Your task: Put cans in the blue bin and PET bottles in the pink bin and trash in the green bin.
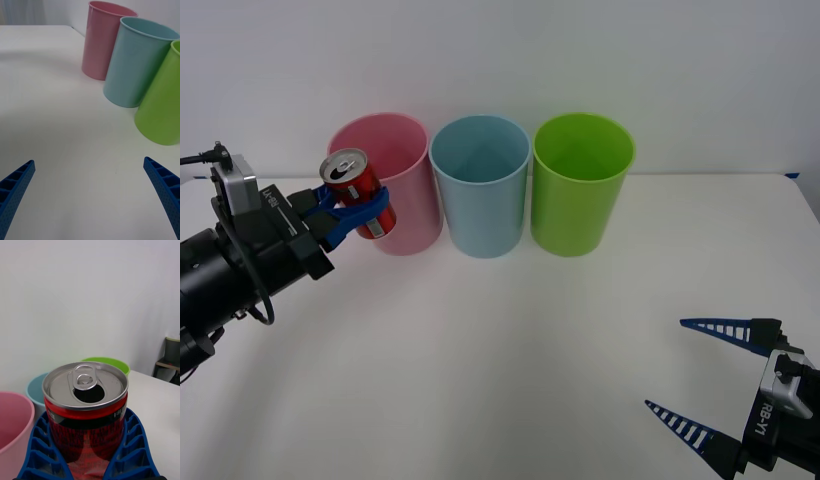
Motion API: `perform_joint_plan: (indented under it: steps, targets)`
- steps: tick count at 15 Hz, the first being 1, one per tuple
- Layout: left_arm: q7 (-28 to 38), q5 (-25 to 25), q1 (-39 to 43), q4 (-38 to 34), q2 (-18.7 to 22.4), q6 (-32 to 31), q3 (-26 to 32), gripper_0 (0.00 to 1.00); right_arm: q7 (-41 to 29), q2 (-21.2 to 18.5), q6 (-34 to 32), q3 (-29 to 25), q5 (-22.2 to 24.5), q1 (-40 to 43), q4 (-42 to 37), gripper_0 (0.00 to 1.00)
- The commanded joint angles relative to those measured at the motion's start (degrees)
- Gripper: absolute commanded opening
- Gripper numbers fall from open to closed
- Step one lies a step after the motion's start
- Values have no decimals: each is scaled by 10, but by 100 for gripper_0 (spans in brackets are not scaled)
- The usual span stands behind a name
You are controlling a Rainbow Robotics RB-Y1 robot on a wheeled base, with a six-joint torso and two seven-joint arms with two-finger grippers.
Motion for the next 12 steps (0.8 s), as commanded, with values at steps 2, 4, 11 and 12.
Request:
perform_joint_plan:
  steps: [2, 4, 11, 12]
  targets:
    - [18, 6, -46, 0, 4, 60, -28, 0, 0, 0, 0, 0, 0, 0, 0, 100]
    - [29, 11, -69, 0, 8, 90, -38, 0, 0, 0, 0, 0, 0, 0, 0, 100]
    - [68, 14, -148, 4, 40, 222, -117, 0, 0, 0, 0, 0, 0, 0, 0, 100]
    - [76, 14, -161, 10, 51, 238, -132, 0, 0, 0, 0, 0, 0, 0, 0, 100]
